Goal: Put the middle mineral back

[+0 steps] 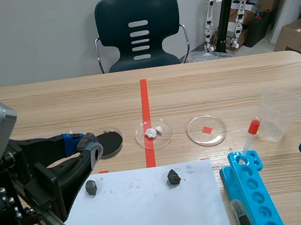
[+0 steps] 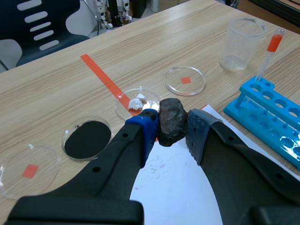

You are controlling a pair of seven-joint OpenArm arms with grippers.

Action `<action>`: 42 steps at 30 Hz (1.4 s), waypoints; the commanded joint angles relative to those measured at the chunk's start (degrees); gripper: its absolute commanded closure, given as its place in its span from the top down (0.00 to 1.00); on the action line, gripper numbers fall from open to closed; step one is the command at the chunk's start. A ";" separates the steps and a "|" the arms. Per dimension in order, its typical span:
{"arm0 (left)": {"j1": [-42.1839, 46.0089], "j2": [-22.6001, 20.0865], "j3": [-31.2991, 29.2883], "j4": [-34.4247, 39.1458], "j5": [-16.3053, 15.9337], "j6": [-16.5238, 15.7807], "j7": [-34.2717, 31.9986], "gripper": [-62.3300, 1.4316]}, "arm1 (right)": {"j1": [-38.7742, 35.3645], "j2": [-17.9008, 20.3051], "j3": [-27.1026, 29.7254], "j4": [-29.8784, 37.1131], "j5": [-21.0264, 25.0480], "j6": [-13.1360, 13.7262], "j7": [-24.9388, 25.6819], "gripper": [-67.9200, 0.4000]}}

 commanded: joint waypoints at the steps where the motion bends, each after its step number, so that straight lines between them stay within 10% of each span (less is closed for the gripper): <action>1: 0.15 -0.17 -0.20 0.72 -0.61 0.13 -0.98 0.13 | 0.50 0.59 0.04 1.33 0.37 -0.17 0.81 1.00; 23: 0.15 -0.22 -0.15 0.72 -0.68 0.13 -0.98 0.13 | 0.50 0.59 0.04 1.33 0.37 -0.17 0.81 1.00; 32: -4.66 -8.35 9.27 -0.46 -6.97 0.63 0.13 0.13 | 0.50 0.57 0.04 1.33 0.37 -0.17 0.81 1.00; 42: -17.81 -7.26 21.81 -9.25 -8.46 12.79 3.50 0.13 | 0.50 0.59 0.04 1.33 0.37 -0.17 0.81 1.00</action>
